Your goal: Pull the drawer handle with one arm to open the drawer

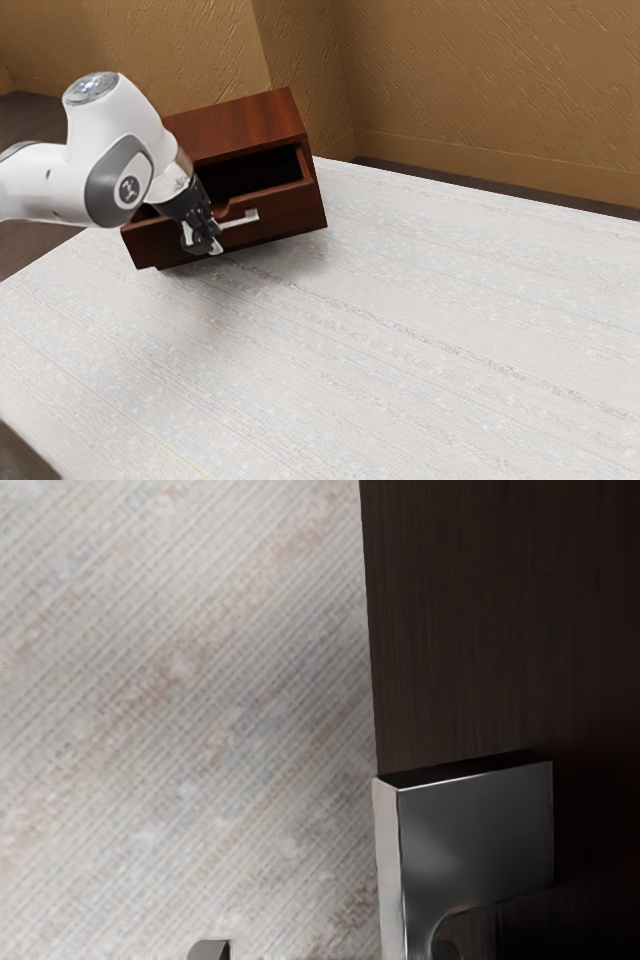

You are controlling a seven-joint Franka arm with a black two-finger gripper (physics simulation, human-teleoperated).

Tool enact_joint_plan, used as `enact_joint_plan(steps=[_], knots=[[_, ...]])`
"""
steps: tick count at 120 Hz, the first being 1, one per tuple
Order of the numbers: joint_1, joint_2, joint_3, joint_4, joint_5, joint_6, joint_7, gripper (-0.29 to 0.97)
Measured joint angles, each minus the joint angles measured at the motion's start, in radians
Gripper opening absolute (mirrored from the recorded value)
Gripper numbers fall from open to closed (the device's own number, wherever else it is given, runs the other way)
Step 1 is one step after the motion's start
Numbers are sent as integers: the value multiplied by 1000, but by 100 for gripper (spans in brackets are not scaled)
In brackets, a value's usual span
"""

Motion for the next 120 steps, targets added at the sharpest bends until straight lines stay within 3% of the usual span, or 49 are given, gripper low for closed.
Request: enact_joint_plan(steps=[120], knots=[[-32, -120, 4, -123, 3, 4, -1, 17]])
